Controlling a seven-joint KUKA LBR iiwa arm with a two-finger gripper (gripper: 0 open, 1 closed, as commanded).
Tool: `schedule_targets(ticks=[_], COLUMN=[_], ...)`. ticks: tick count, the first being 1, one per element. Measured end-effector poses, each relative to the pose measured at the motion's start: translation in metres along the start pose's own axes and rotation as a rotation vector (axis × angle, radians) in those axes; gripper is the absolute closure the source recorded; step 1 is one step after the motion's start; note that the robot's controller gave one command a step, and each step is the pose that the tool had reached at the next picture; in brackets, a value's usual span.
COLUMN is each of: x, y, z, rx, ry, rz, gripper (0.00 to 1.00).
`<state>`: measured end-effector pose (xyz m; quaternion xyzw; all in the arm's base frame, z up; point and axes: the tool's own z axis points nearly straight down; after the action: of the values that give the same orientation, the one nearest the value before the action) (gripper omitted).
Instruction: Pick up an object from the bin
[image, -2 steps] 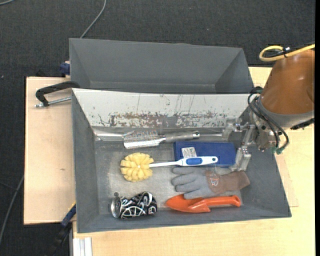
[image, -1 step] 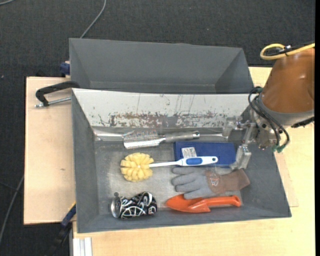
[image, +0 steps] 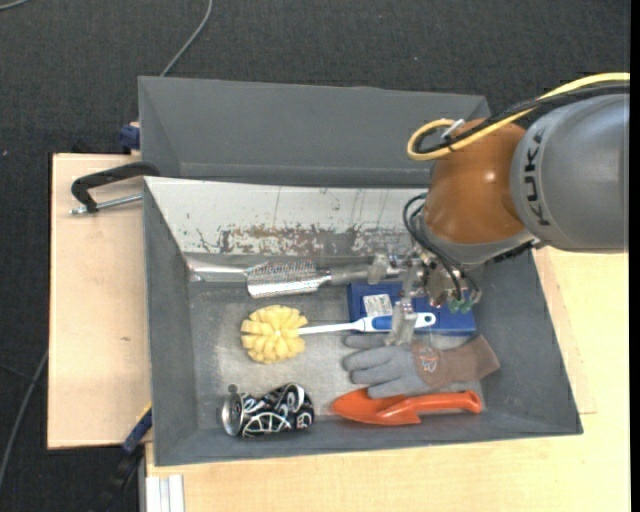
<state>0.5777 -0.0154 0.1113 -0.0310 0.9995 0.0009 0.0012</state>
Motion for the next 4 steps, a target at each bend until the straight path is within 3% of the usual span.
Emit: schedule_targets(ticks=[1, 2, 3, 4], x=[-0.001, 0.000, -0.007, 0.014], y=[0.017, 0.027, 0.043, 0.036], z=[0.013, -0.005, 0.022, 0.038], rx=[-0.003, -0.001, -0.003, -0.020], ry=[0.004, -0.006, 0.000, 0.008], rz=[-0.052, 0.154, -0.104, 0.339], gripper=[0.00, 0.00, 0.00, 1.00])
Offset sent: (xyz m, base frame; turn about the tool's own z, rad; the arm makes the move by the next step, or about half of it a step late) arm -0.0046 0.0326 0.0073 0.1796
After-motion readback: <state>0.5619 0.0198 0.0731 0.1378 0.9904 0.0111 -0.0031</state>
